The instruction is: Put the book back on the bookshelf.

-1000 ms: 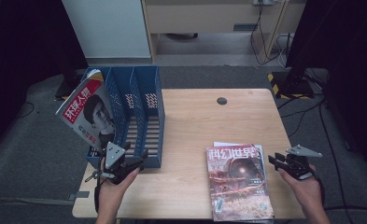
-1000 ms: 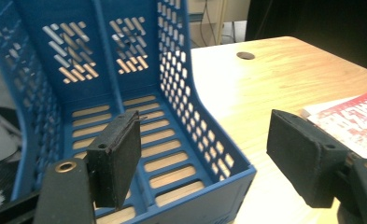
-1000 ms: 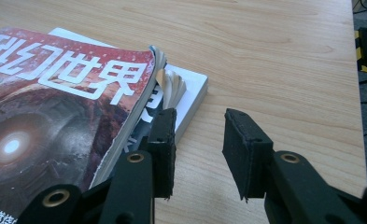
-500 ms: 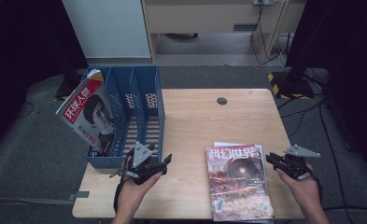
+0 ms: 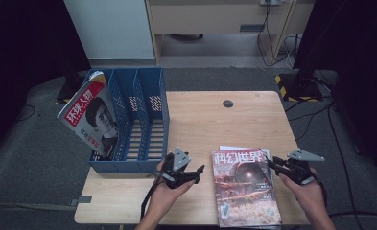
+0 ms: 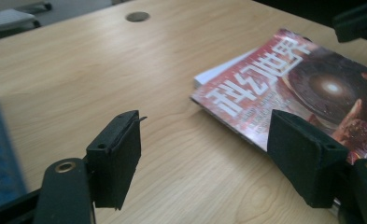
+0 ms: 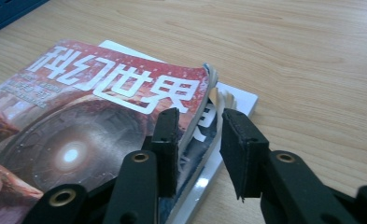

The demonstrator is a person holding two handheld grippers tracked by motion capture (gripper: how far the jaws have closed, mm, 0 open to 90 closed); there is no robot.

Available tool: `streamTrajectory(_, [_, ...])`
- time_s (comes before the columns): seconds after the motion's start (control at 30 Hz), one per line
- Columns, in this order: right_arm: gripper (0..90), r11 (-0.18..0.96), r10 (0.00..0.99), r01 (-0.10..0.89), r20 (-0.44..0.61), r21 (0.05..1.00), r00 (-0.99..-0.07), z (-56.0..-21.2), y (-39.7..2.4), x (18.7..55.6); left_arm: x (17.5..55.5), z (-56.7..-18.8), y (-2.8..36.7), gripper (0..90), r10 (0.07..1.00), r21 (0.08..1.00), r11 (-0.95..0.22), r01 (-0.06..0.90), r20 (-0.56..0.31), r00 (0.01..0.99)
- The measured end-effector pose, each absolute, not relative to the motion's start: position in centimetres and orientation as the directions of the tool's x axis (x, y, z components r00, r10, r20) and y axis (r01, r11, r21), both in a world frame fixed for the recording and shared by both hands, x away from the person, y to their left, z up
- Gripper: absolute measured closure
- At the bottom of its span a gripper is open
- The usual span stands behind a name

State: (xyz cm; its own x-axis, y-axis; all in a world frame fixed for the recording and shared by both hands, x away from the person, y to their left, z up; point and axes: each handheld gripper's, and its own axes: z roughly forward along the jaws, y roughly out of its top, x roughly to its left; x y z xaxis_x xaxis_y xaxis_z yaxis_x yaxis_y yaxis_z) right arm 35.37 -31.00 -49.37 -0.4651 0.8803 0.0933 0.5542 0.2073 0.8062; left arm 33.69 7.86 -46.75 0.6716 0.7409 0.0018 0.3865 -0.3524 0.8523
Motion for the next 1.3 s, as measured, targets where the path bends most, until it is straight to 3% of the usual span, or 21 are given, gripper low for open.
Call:
streamTrajectory(0.13, [59.9,0.206,0.871,0.553,0.106,0.807,-0.479,-49.4,-30.6,35.3,34.8,-48.4,5.0,24.6,0.707,0.833,-0.385,0.397,-0.009,0.707])
streamTrajectory(0.3, [55.1,0.221,0.856,0.553,0.112,0.803,-0.505,-49.6,-29.9,35.4,35.8,-50.0,3.7,22.1,0.699,0.814,-0.364,0.454,-0.083,0.710])
streamTrajectory(0.57, [46.0,0.259,0.836,0.586,0.126,0.768,-0.534,-50.2,-28.9,35.5,35.7,-51.0,2.9,17.8,0.675,0.783,-0.386,0.488,-0.121,0.728])
streamTrajectory(1.3, [33.1,0.291,0.815,0.578,0.119,0.762,-0.567,-51.0,-28.3,35.3,35.9,-52.2,2.8,14.8,0.657,0.778,-0.351,0.521,-0.192,0.729])
